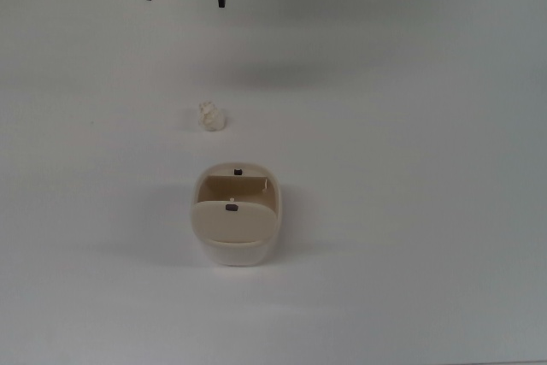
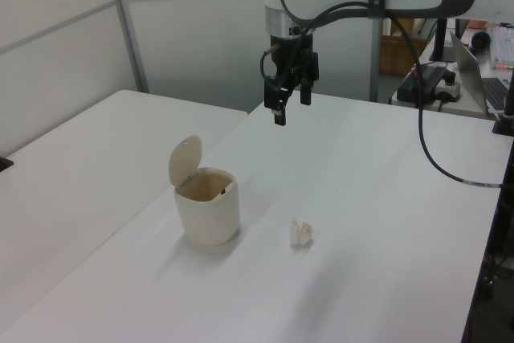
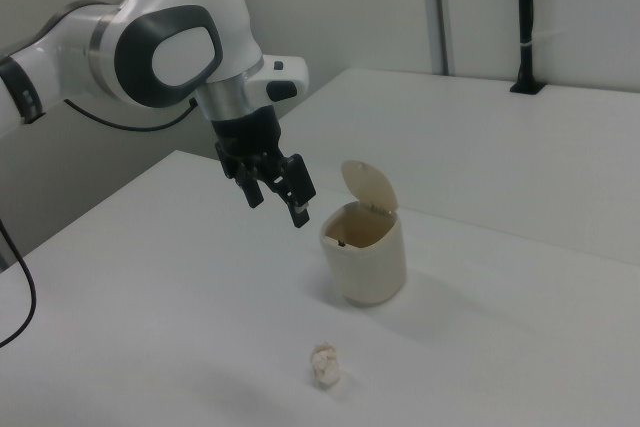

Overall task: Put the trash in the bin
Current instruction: 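Lower the open gripper down onto the crumpled white paper ball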

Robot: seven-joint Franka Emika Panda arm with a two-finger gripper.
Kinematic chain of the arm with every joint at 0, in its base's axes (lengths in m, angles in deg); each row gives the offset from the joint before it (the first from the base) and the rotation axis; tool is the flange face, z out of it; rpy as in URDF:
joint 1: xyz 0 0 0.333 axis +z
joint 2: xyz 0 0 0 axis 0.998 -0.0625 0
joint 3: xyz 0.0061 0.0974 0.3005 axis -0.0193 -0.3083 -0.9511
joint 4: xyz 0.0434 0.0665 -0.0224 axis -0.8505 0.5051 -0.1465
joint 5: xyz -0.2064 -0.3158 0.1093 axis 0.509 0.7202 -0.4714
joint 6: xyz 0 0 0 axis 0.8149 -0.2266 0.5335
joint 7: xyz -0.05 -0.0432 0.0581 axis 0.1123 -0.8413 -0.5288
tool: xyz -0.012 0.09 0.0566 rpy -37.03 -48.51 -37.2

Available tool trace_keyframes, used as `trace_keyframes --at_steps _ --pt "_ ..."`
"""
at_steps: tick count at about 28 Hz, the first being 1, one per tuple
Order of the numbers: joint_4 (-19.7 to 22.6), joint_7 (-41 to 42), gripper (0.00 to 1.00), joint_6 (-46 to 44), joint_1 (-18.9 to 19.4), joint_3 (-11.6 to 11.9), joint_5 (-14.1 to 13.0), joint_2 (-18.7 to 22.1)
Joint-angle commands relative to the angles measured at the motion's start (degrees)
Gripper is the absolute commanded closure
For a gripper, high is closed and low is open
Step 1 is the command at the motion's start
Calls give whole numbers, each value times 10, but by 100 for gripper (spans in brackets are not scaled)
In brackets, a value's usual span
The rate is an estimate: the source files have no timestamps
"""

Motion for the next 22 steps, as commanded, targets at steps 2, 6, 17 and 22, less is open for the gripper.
trace_keyframes --at_steps 2,6,17,22 --pt "6 61 0 11 -9 -4 -1 -54" --pt "18 111 0 12 -3 -7 23 -84" --pt "112 173 0 128 -3 -8 40 -127" --pt "140 188 0 154 -2 -8 40 -140"
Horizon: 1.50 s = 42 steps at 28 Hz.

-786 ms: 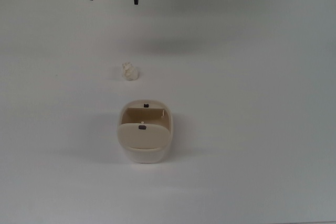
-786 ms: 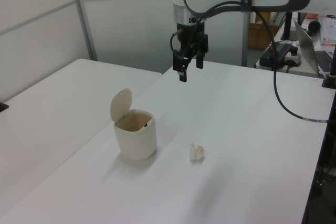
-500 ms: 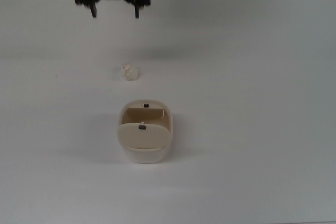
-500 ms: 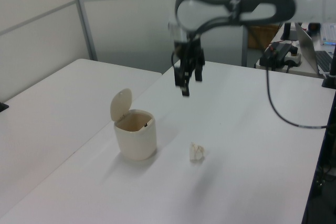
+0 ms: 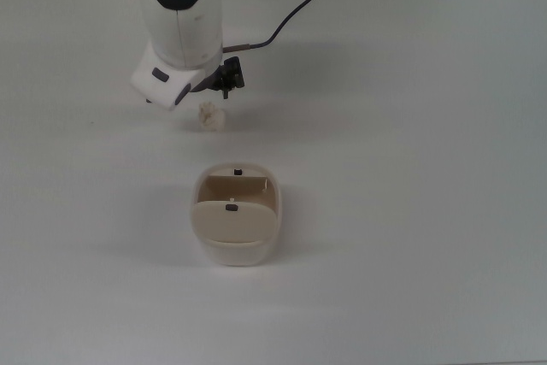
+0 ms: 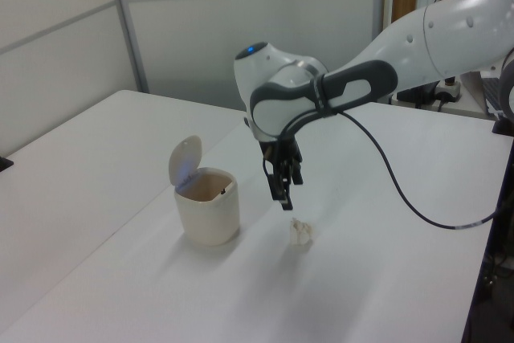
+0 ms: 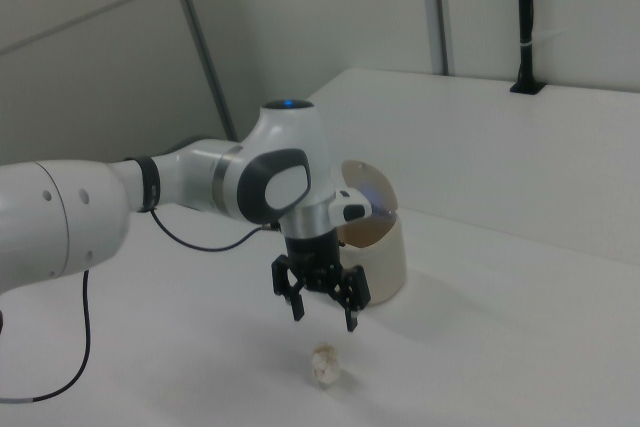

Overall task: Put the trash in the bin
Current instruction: 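Lower the open gripper down onto the crumpled white paper ball, then close the gripper on the paper ball and lift it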

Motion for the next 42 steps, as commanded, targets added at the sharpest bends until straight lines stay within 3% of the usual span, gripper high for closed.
trace_keyframes --at_steps 1,10,13,14,20,29,36,42 --pt "41 22 0 31 -2 -5 9 6" --pt "49 23 0 66 11 -5 16 -37" --pt "52 22 25 74 14 -5 27 -42" --pt "56 22 40 75 14 -5 29 -42" --pt "56 20 77 74 15 -5 30 -39" --pt "42 16 79 75 13 -3 30 -4" --pt "-31 -5 79 89 14 -3 29 4" --pt "-39 -75 79 221 20 -8 21 -1"
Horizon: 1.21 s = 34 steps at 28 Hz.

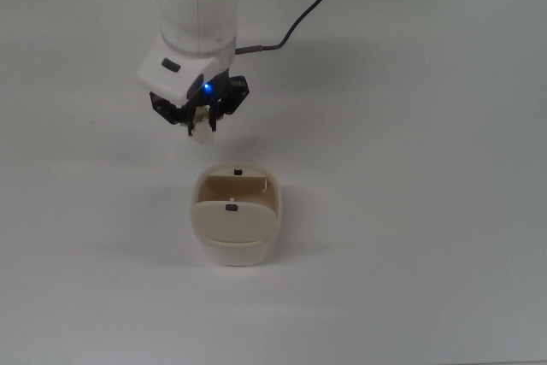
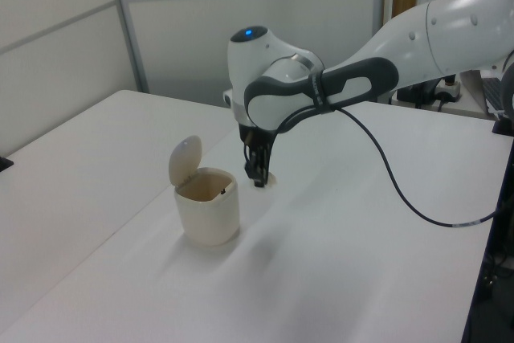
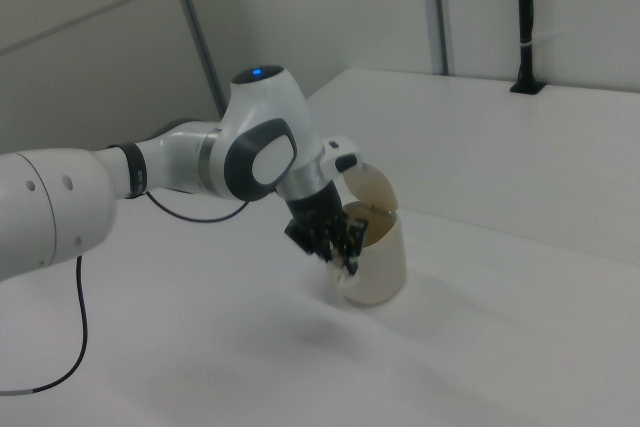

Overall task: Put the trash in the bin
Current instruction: 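Carry the paper ball over the cream bin's opening and lower it in, then open the gripper to release the paper ball into the bin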

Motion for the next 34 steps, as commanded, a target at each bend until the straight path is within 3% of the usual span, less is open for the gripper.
trace_keyframes --at_steps 1,5,8,9,10,19,34 --pt "3 -74 79 116 11 -4 2 -8" --pt "4 -92 76 186 15 -6 -1 -30" --pt "4 -95 61 206 18 -6 -6 -39" --pt "4 -98 47 210 20 -6 -12 -40" --pt "2 -113 0 216 26 -6 -30 -43" --pt "0 -159 0 201 35 -5 -38 -26" --pt "-1 -158 0 -61 21 5 -40 82"
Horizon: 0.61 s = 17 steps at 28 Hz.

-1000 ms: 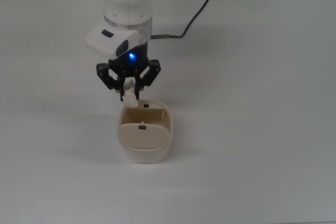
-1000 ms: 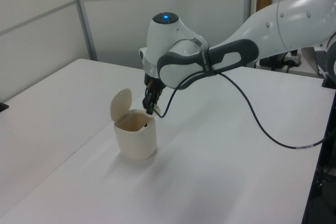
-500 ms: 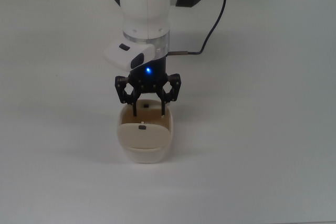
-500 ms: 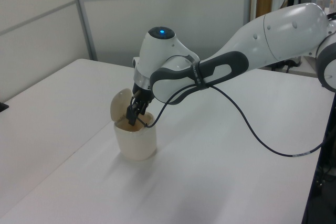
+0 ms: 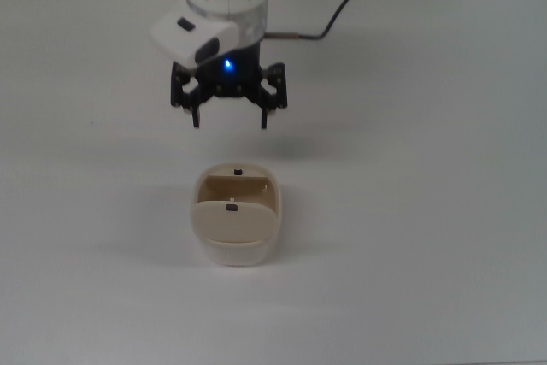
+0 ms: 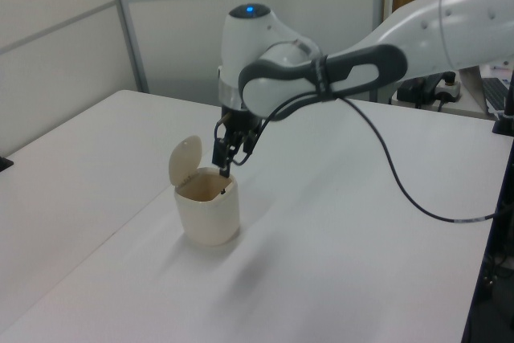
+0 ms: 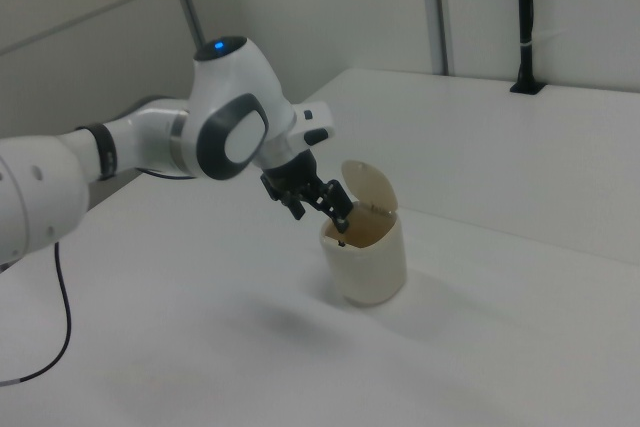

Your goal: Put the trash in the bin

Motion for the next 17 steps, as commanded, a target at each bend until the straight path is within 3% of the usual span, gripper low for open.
trace_keyframes --at_steps 1,17 --pt "10 0 0 -87 -9 6 -10 54" --pt "10 -4 0 -260 -21 26 -10 137"
